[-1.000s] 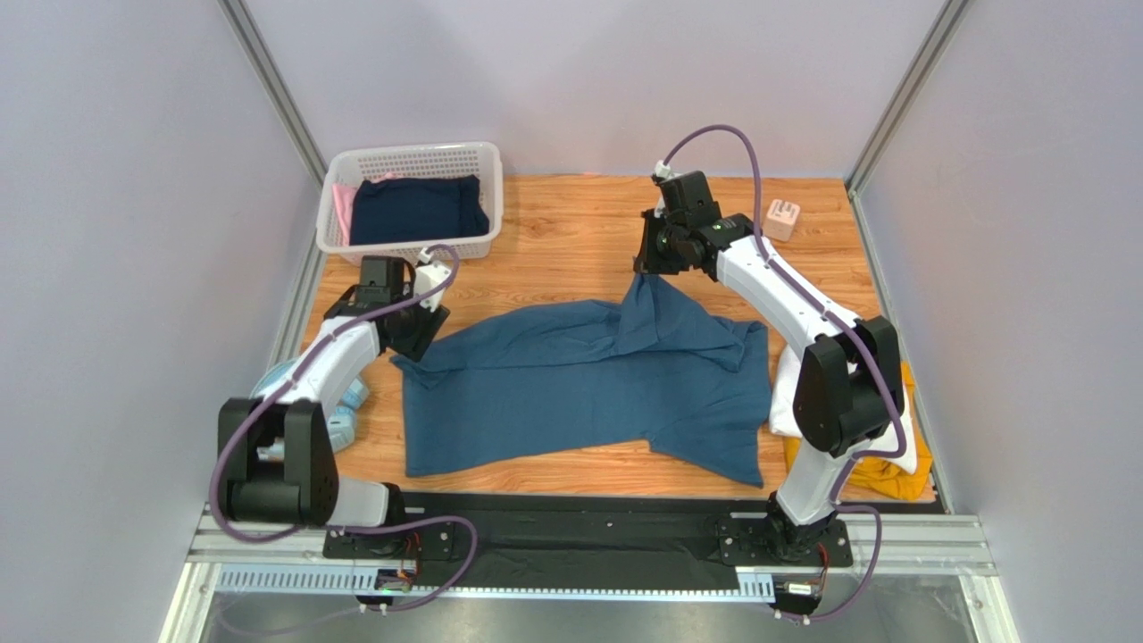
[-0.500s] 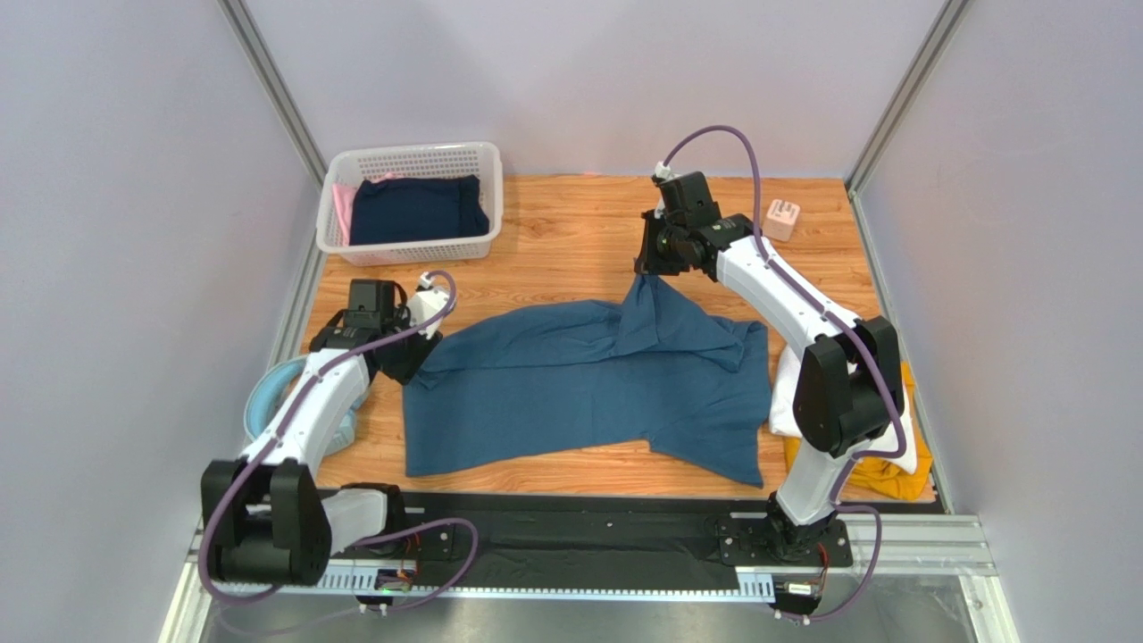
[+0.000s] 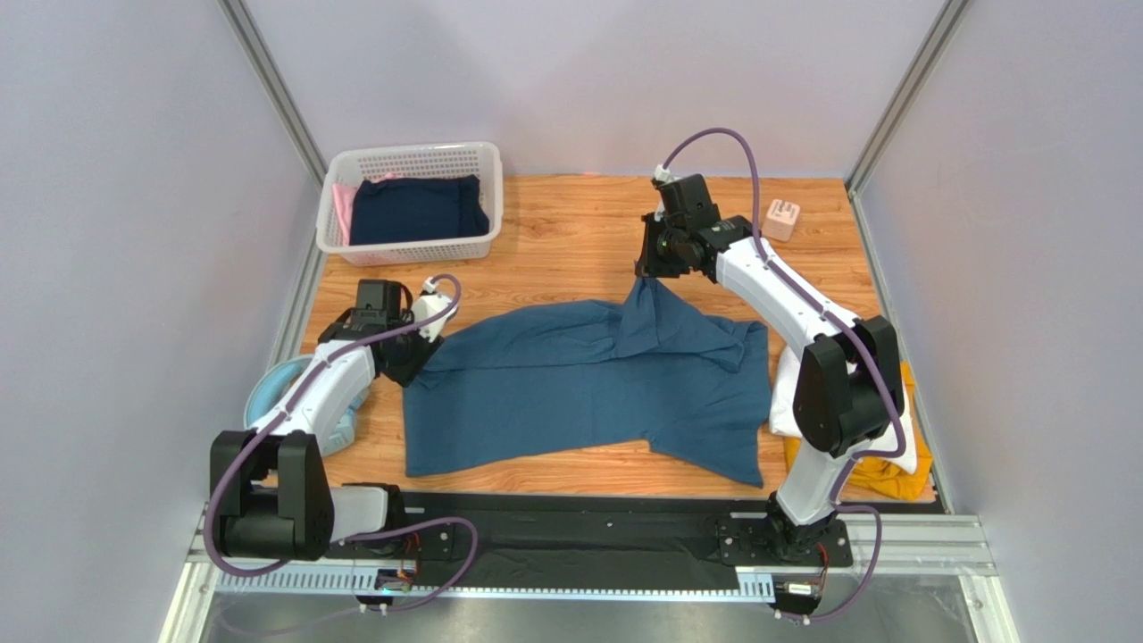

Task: Fold and stack the t-shirts
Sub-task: Flatten out the tshirt

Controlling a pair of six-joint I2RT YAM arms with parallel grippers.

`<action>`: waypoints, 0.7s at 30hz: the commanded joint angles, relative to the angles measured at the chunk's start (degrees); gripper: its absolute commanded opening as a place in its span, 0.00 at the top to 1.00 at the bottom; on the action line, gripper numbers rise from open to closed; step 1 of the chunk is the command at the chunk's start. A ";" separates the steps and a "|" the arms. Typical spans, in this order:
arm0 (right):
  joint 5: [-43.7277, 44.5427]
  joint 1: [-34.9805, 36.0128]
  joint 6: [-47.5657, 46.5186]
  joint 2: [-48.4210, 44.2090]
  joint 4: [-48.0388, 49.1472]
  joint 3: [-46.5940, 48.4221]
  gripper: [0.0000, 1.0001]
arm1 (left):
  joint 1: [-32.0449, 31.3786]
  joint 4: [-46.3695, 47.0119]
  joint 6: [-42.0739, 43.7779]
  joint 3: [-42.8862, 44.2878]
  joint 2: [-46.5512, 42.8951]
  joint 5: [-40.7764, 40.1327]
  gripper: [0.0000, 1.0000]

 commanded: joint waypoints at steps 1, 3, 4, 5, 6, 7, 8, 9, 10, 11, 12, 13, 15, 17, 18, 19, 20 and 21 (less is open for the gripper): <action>0.12 -0.06 -0.76 -0.66 1.08 0.03 1.00 | 0.35 2.17 0.97 2.28 -3.99 -1.24 0.50; 0.30 0.03 -0.76 -0.66 1.25 -0.06 1.00 | 0.44 2.70 1.06 2.28 -4.26 -2.12 0.50; 0.30 -0.06 -0.76 -0.75 1.17 -0.15 1.00 | 0.79 2.87 1.06 2.19 -4.61 -2.04 0.50; 0.30 0.11 -0.85 -0.75 1.17 -0.15 1.00 | 0.96 3.05 1.06 2.02 -4.88 -1.95 0.50; 0.30 -0.06 -0.76 -0.75 1.17 -0.23 1.00 | 1.05 3.66 0.97 1.93 -5.05 -2.21 0.50; 0.30 -0.06 -0.85 -0.57 1.17 -0.23 1.00 | 1.14 4.02 0.97 1.93 -5.14 -2.30 0.50; 0.30 -0.06 -0.76 -0.66 1.17 -0.23 1.00 | 1.40 4.37 0.80 1.84 -5.14 -2.47 0.50; 0.30 0.03 -0.85 -0.49 1.17 -0.23 1.00 | 1.58 5.33 0.71 1.84 -5.05 -2.65 0.50; 0.21 -0.06 -0.76 -0.57 1.17 -0.32 1.00 | 1.76 5.69 0.62 1.93 -4.88 -2.65 0.50; 0.21 -0.06 -0.85 -0.66 1.17 -0.32 1.00 | 1.84 5.69 0.45 2.01 -4.44 -2.39 0.50; 0.30 0.03 -0.85 -0.66 1.17 -0.32 1.00 | 1.93 5.69 0.45 2.19 -4.00 -2.13 0.50; 0.30 0.03 -0.94 -0.66 1.17 -0.41 1.00 | 1.85 5.86 0.45 1.93 -2.87 -2.21 0.51; 0.38 0.03 -0.94 -0.75 1.17 -0.32 1.00 | 1.85 6.92 0.45 1.67 -1.72 -2.39 0.51; 0.30 -0.06 -1.03 -0.75 1.17 -0.24 1.00 | 1.85 7.10 -0.08 1.75 -0.31 -2.04 0.51; 0.38 -0.06 -1.03 -0.75 1.17 -0.15 1.00 | 1.85 6.92 -0.43 1.84 0.13 -1.51 0.51; 0.47 0.03 -1.03 -0.75 1.17 -0.15 1.00 | 1.85 6.48 -0.52 2.19 0.65 -1.16 0.52; 0.56 0.03 -1.03 -0.75 1.17 -0.15 1.00 | 1.85 5.78 -0.52 2.28 0.75 -0.81 0.53; 0.47 0.03 -1.03 -0.84 1.17 -0.15 1.00 | 1.85 5.69 -0.52 2.28 0.92 -0.63 0.55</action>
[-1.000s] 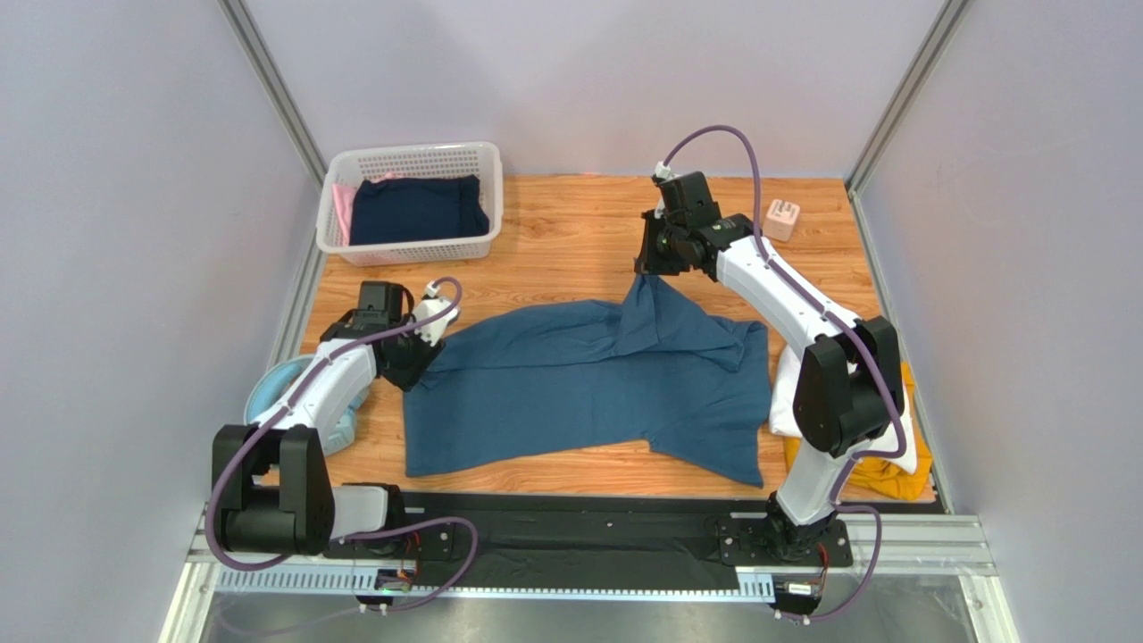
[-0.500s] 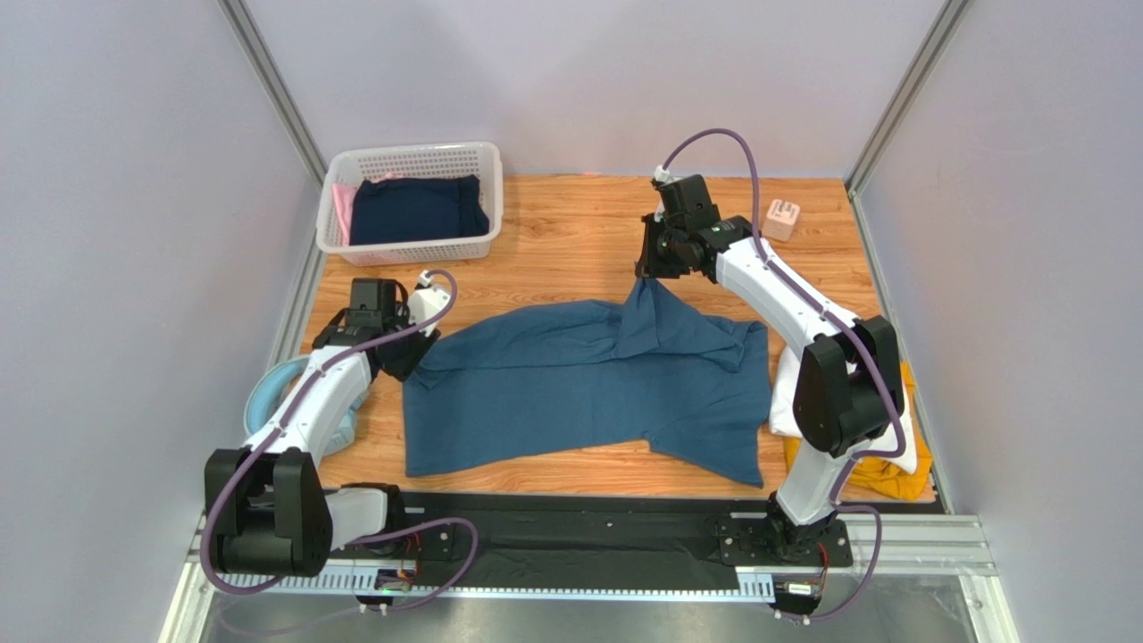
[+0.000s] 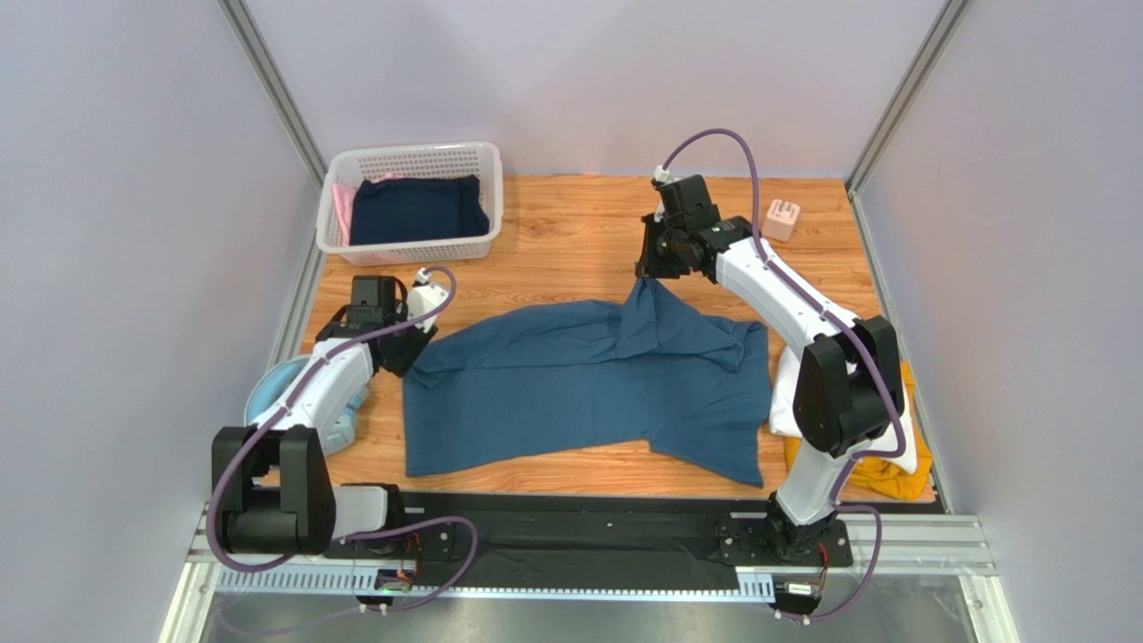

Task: Fold and stack the t-shirts
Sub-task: Flatten out the tshirt

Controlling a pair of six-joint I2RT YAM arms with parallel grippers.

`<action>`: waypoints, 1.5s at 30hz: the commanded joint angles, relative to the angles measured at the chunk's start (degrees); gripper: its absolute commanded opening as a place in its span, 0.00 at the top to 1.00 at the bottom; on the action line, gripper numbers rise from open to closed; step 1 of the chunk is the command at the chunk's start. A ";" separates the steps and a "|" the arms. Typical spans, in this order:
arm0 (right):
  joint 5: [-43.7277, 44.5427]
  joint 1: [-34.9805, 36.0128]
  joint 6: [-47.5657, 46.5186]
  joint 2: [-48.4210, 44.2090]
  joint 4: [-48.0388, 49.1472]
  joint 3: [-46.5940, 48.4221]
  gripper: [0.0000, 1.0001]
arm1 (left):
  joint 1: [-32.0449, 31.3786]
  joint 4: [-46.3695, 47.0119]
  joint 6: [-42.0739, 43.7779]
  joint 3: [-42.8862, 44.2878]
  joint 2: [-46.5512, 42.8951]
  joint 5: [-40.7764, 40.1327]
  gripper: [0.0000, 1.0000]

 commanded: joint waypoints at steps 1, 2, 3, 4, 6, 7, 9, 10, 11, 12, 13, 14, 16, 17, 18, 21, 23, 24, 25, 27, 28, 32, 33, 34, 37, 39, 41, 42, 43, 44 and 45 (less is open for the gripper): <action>0.45 0.03 -0.83 -0.66 1.23 0.22 1.00 | 0.36 0.60 -0.13 1.69 0.51 1.47 0.55; 0.45 0.03 -0.83 -0.75 1.23 0.31 1.00 | 0.45 0.42 0.22 1.43 0.33 1.29 0.56; 0.36 -0.06 -0.66 -0.75 1.23 0.40 1.00 | 0.36 0.51 0.49 0.99 0.16 1.12 0.63; 0.36 0.03 -0.65 -0.66 1.23 0.49 1.00 | 0.45 0.77 0.84 0.81 -0.02 1.03 0.68; 0.19 0.03 -0.65 -0.57 1.23 0.75 1.00 | 0.36 1.04 0.93 0.72 0.07 0.59 0.86; 0.19 0.03 -0.65 -0.49 1.14 0.84 1.00 | 0.45 0.95 0.75 0.98 0.15 0.59 0.89; 0.19 0.03 -0.57 -0.57 0.97 1.02 1.00 | 1.68 0.33 0.67 1.68 0.59 1.11 0.91; 0.10 -0.06 -0.48 -0.57 0.97 1.10 1.00 | 1.85 -0.02 0.84 1.86 0.68 1.12 0.90; 0.19 0.03 -0.57 -0.75 0.88 1.10 1.00 | 1.85 -0.11 0.93 2.04 0.77 1.03 0.87; 0.19 -0.06 -0.65 -0.84 0.79 1.02 1.00 | 1.85 -0.19 1.19 2.04 0.68 0.94 0.82; 0.36 0.03 -0.65 -0.92 0.79 1.02 1.00 | 1.85 -0.54 1.37 2.04 0.68 0.77 0.77; 0.45 0.03 -0.83 -0.92 0.88 1.02 1.00 | 2.03 -0.72 1.89 2.04 0.25 0.76 0.61; 0.45 0.03 -0.83 -0.92 0.79 1.10 1.00 | 2.29 -1.86 2.68 1.95 -0.11 0.94 0.52; 0.45 -0.06 -0.83 -0.92 0.79 1.10 1.00 | 2.55 -2.13 3.47 1.69 -0.72 1.03 0.45; 0.36 0.03 -0.74 -0.84 0.88 1.02 1.00 | 2.73 -2.30 3.74 1.51 -0.98 1.11 0.43; 0.28 -0.06 -0.74 -0.66 0.88 1.28 1.00 | 2.73 -3.09 4.62 0.72 -2.13 1.47 0.39; 0.36 -0.06 -0.65 -0.66 0.88 1.45 1.00 | 2.82 -2.92 4.62 0.28 -2.31 1.47 0.40; 0.36 -0.06 -0.57 -0.75 0.79 1.46 1.00 | 2.73 -3.01 4.62 0.19 -2.13 1.55 0.41; 0.45 -0.06 -0.65 -0.75 0.79 1.54 1.00 | 2.73 -3.01 4.62 0.19 -1.69 1.73 0.44; 0.45 -0.06 -0.57 -0.92 0.79 1.63 1.00 | 2.82 -2.83 4.45 0.11 -0.99 1.91 0.49; 0.45 -0.06 -0.57 -0.92 0.79 1.63 1.00 | 2.73 -2.48 4.36 0.11 -0.29 2.17 0.54; 0.54 -0.15 -0.48 -1.01 0.79 1.81 1.00 | 2.64 -2.13 3.22 1.15 2.61 2.87 0.64; 0.54 -0.15 -0.57 -1.10 0.71 1.81 1.00 | 2.82 -2.22 3.04 1.42 3.05 2.96 0.64; 0.63 -0.15 -0.48 -1.10 0.70 1.72 1.00 | 2.73 -2.30 2.95 1.51 3.75 3.05 0.64; 0.72 -0.24 -0.39 -1.36 0.70 1.54 1.00 | 2.73 -2.04 3.13 1.77 4.63 3.49 0.63; 0.54 -0.32 -0.21 -1.28 0.79 1.46 1.00 | 2.82 -1.95 3.13 2.04 5.34 3.58 0.63; 0.28 -0.32 -0.13 -1.28 0.79 1.54 1.00 | 2.73 -1.87 2.60 2.92 6.39 3.49 0.67; 0.28 -0.32 -0.04 -1.19 0.88 1.54 1.00 | 2.82 -1.95 2.51 3.09 6.66 3.66 0.70; 0.19 -0.32 -0.13 -1.28 0.88 1.46 1.00 | 2.73 -1.87 2.42 3.35 6.83 3.75 0.77; 0.19 -0.32 -0.13 -1.36 0.88 1.46 1.00 | 2.73 -1.69 2.16 3.53 6.83 3.84 0.81; 0.27 -0.32 -0.21 -1.36 0.88 1.28 1.00 | 2.73 -1.34 2.07 3.62 6.83 3.75 0.85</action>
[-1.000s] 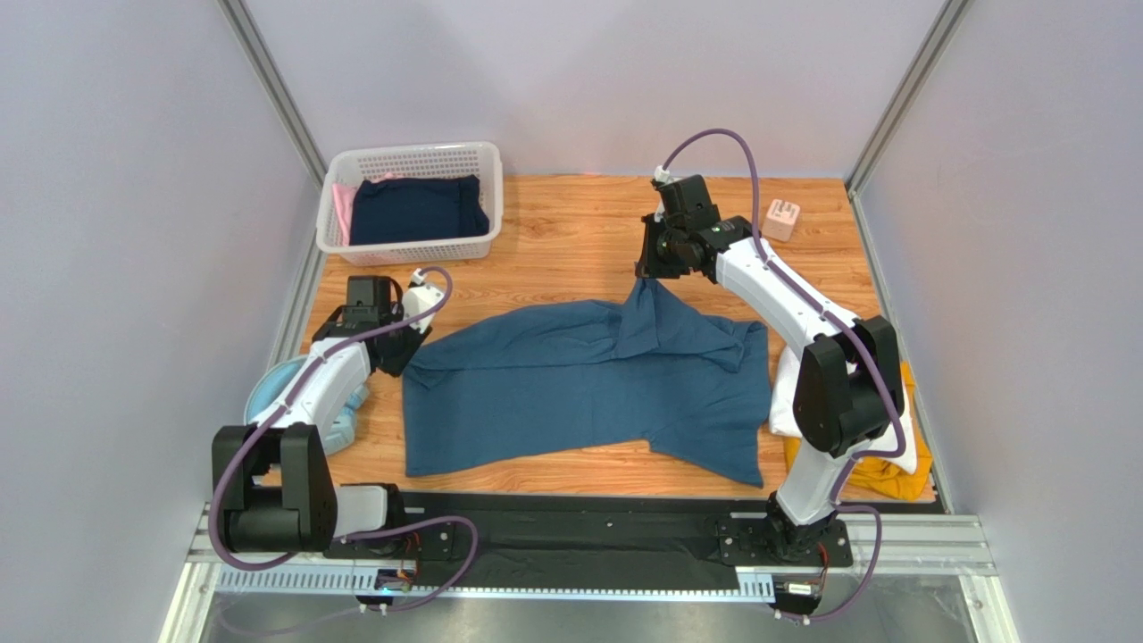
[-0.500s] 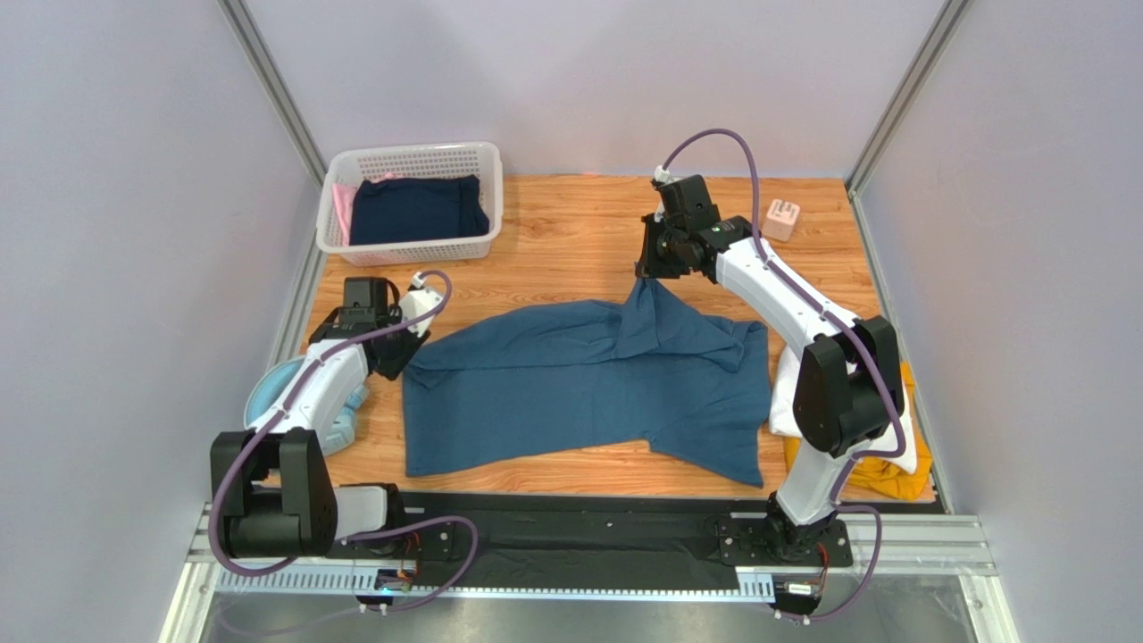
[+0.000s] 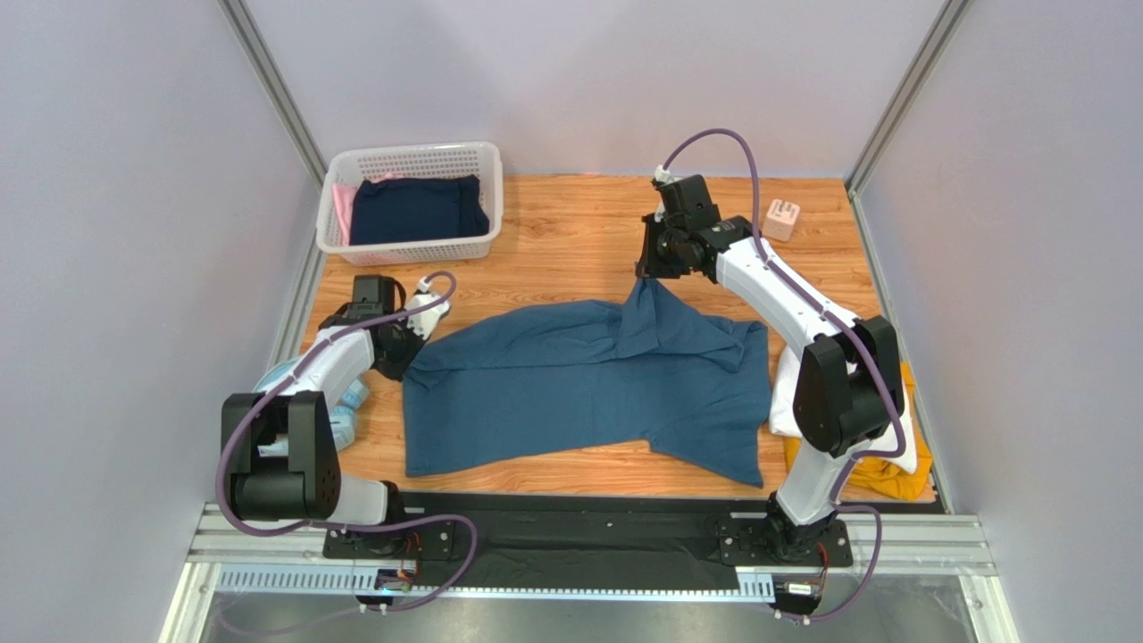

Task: Fold and stack the t-shirts
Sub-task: Flatten out the tshirt

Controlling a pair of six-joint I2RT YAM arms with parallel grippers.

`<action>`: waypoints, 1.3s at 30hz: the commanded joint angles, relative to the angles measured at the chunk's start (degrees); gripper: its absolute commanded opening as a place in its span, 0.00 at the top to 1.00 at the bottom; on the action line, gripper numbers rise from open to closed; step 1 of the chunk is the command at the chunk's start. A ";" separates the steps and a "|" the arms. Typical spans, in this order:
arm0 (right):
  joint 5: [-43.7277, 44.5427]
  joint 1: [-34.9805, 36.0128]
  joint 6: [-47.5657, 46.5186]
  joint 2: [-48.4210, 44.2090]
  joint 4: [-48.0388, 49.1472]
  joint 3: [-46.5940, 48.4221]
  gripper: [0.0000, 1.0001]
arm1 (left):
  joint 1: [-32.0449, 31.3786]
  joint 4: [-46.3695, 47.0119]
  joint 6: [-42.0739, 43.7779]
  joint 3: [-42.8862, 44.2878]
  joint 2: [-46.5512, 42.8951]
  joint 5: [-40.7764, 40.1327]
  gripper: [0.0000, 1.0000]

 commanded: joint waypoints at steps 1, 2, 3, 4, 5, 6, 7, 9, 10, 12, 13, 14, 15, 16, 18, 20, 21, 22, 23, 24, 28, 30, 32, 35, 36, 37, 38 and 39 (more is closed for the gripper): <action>0.28 -0.17 -0.32 -1.62 0.92 1.37 1.00 | 0.37 1.44 -0.92 3.05 -0.22 1.44 0.97; 0.36 -0.17 -0.41 -1.80 0.92 1.37 1.00 | 0.37 1.53 -1.36 3.23 -0.23 1.26 1.00; 0.45 -0.17 -0.41 -1.89 0.92 1.37 1.00 | 0.46 1.61 -1.54 3.58 -0.40 1.17 1.00; 0.45 -0.17 -0.67 -2.15 0.92 1.37 1.00 | 0.37 1.79 -1.71 3.93 -1.27 1.26 1.00; 0.63 -0.17 -0.76 -2.33 0.92 1.54 1.00 | 0.37 1.88 -1.98 4.28 -1.72 1.26 1.00; 0.98 -0.26 -0.94 -2.59 0.75 1.63 1.00 | 0.37 2.05 -2.24 4.55 -2.33 1.17 1.00; 2.11 -0.26 -1.29 -3.12 0.49 1.98 1.00 | 0.37 1.97 -2.42 5.51 -3.55 1.17 1.00; 2.65 -0.70 -1.73 -3.73 -0.39 3.21 1.00 | 0.37 1.27 -2.94 6.91 -5.23 1.17 1.00; 2.47 -1.40 -1.73 -4.69 -0.66 3.74 1.00 | 0.46 0.83 -3.12 8.84 -5.67 1.17 1.00; 2.82 -2.01 -1.99 -6.89 -1.89 5.67 1.00 | 0.46 -1.63 -3.47 12.96 -6.55 1.61 1.00; 3.09 -2.28 -2.08 -7.94 -2.15 6.28 1.00 | 0.37 -2.42 -3.56 14.29 -6.73 1.61 1.00; 3.35 -2.46 -2.43 -8.91 -2.85 7.59 1.00 | 0.37 -3.47 -3.56 15.70 -6.82 1.35 1.00; 3.79 -2.72 -2.61 -10.84 -3.38 8.22 1.00 | 0.37 -4.09 -3.56 18.50 -7.17 1.26 1.00; 3.88 -2.81 -2.61 -11.81 -3.64 8.75 1.00 | 0.37 -4.62 -3.47 19.83 -7.17 1.26 1.00; 3.88 -2.90 -2.87 -14.44 -4.43 9.89 1.00 | 0.37 -6.38 -3.39 23.51 -7.08 1.61 1.00; 3.88 -2.98 -3.22 -15.77 -5.31 10.33 1.00 | 0.37 -7.61 -3.30 25.28 -6.56 1.96 1.00; 5.71 -3.16 -3.22 -16.65 -5.40 10.68 1.00 | 0.37 -7.96 -3.12 26.68 -6.47 2.14 1.00; 5.81 -3.33 -3.31 -16.83 -5.49 10.77 1.00 | 0.37 -8.23 -2.95 27.22 -6.12 2.14 1.00; 5.99 -3.60 -3.40 -17.01 -5.58 10.77 1.00 | 0.28 -8.23 -2.68 27.66 -5.33 2.05 1.00; 5.90 -4.03 -3.40 -16.92 -5.67 10.77 1.00 | 0.28 -8.23 -2.59 28.36 -4.89 1.96 1.00; 5.37 -5.53 -2.96 -14.99 -5.41 10.42 1.00 | 0.28 -7.88 -1.63 29.86 -1.46 1.35 1.00; 4.85 -6.49 -2.87 -13.33 -4.88 10.42 1.00 | 0.28 -7.53 -1.36 30.82 1.17 0.47 1.00; 4.85 -7.20 -2.79 -11.83 -4.53 11.47 1.00 | 0.28 -6.74 -0.84 31.70 4.15 -0.41 1.00; 2.67 -8.78 -2.70 -7.62 -4.35 14.54 1.00 | 0.28 -6.47 -0.75 35.82 8.55 -1.38 1.00; 2.65 -9.05 -2.78 -6.65 -4.44 15.68 1.00 | 0.28 -6.30 -0.83 36.71 9.61 -1.64 1.00; 2.65 -9.40 -2.87 -5.59 -4.96 18.57 1.00 | 0.28 -6.21 -0.84 37.67 11.88 -2.25 1.00; 2.39 -9.84 -3.05 -3.41 -5.14 19.99 1.00 | 0.28 -6.21 -0.75 39.86 12.95 -2.43 1.00; 2.47 -10.10 -3.14 -2.25 -5.49 21.83 1.00 | 0.37 -6.38 -0.66 41.01 14.09 -2.87 1.00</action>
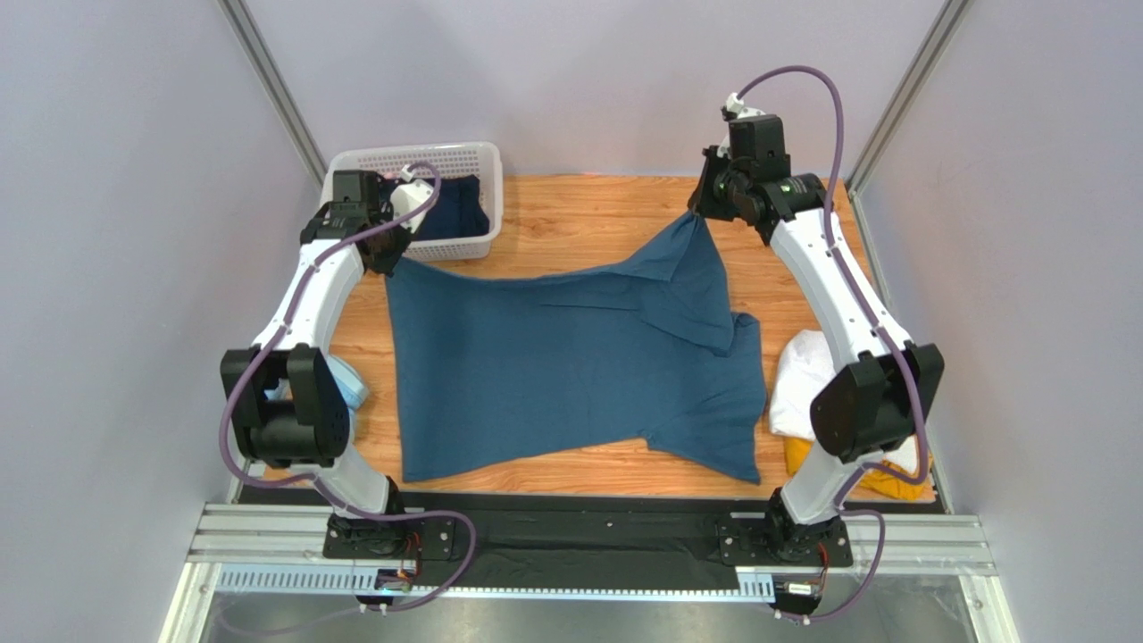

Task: Fold and stack the t-shirts
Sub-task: Flatten out the tshirt, then fold the flattened tshirt in 1/3 of the way

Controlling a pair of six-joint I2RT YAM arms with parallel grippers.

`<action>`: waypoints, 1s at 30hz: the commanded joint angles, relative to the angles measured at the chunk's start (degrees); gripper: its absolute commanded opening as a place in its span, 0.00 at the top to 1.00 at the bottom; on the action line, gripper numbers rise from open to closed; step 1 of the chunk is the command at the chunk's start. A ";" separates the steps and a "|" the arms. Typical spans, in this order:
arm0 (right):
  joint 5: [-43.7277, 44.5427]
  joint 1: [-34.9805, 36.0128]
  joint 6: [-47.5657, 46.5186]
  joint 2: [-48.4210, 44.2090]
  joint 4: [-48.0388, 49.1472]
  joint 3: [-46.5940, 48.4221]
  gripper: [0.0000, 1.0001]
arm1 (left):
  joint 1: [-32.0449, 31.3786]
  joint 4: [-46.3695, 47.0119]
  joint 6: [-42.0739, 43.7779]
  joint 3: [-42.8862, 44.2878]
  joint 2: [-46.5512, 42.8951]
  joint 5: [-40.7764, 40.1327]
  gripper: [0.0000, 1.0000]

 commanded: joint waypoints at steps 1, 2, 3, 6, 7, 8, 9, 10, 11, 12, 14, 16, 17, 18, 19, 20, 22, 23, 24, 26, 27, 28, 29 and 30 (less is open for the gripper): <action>-1.13 -1.43 -1.08 4.40 0.09 12.06 1.00 | 0.37 0.92 0.83 7.34 4.80 -2.00 1.00; -1.05 -1.86 -1.43 6.84 -0.71 14.36 1.00 | 0.28 1.00 0.91 9.44 5.78 -1.91 1.00; -0.96 -1.95 -1.61 8.17 -1.41 16.38 1.00 | 0.28 0.83 0.91 10.50 6.75 -1.91 1.00; -0.96 -2.66 -1.61 12.22 -4.14 22.89 1.00 | 0.37 0.65 1.44 14.19 10.00 -4.28 1.00; -1.13 -2.74 -1.44 13.54 -4.49 24.04 1.00 | 0.37 0.65 1.61 15.68 11.23 -5.07 1.00; -1.66 -2.92 -1.17 13.98 -4.93 25.18 1.00 | 0.37 0.04 1.62 16.39 11.85 -5.25 1.00; -1.83 -2.92 -1.09 14.08 -5.20 25.02 1.00 | 0.37 -0.14 1.53 16.92 12.29 -5.25 1.00; -2.10 -2.92 -1.00 13.64 -5.02 24.32 1.00 | 0.28 -0.22 1.53 16.67 12.38 -5.08 1.00; -2.10 -2.92 -0.91 13.20 -4.93 22.05 1.00 | 0.20 -0.14 1.44 16.23 12.12 -4.81 1.00; -2.01 -2.92 -1.00 12.59 -4.59 20.72 1.00 | 0.11 -0.14 1.35 15.62 11.94 -4.46 1.00; -2.19 -2.83 -0.82 10.22 -4.32 16.00 1.00 | -0.15 0.12 1.53 12.63 9.84 -4.02 1.00; -2.36 -2.75 -0.65 6.98 -4.06 12.29 1.00 | -0.59 0.74 2.40 7.73 6.15 -3.49 1.00; -2.28 -2.57 -0.64 5.74 -4.06 10.44 1.00 | -0.86 1.44 2.84 5.87 4.66 -3.23 1.00; -2.19 -2.40 -0.56 4.42 -3.79 6.42 1.00 | -1.12 1.53 3.28 3.94 3.25 -2.97 1.00; -2.10 -2.22 -0.56 1.71 -3.53 4.47 1.00 | -1.47 1.97 4.24 0.18 0.37 -2.97 1.00; -2.01 -2.22 -0.56 0.38 -3.44 2.71 1.00 | -1.47 2.23 4.69 -1.60 -0.97 -2.88 1.00; -2.10 -1.96 -0.03 -3.13 -3.26 -2.73 1.00 | -1.47 2.67 5.57 -6.25 -4.40 -2.61 1.00; -2.01 -1.95 0.32 -4.28 -3.35 -4.50 1.00 | -1.47 2.68 6.09 -7.58 -5.28 -2.53 1.00; -2.01 -1.69 0.67 -6.47 -3.35 -6.08 1.00 | -1.39 2.68 6.27 -8.81 -6.68 -2.44 1.00; -1.66 -0.73 0.76 -8.41 -3.35 -10.22 1.00 | -1.47 2.76 6.45 -12.33 -7.74 -2.44 1.00; -1.14 -0.29 0.67 -9.82 -3.61 -11.19 1.00 | -1.47 2.94 6.54 -13.38 -8.44 -2.44 1.00; -0.44 0.41 0.67 -10.44 -3.88 -13.20 1.00 | -1.47 3.03 6.54 -15.31 -8.80 -2.44 1.00; -0.17 0.68 0.76 -10.97 -4.14 -14.00 1.00 | -1.47 3.20 6.54 -16.11 -8.98 -2.44 1.00; -0.08 0.86 0.85 -11.76 -4.58 -14.97 1.00 | -1.47 3.29 6.45 -17.42 -9.15 -2.44 1.00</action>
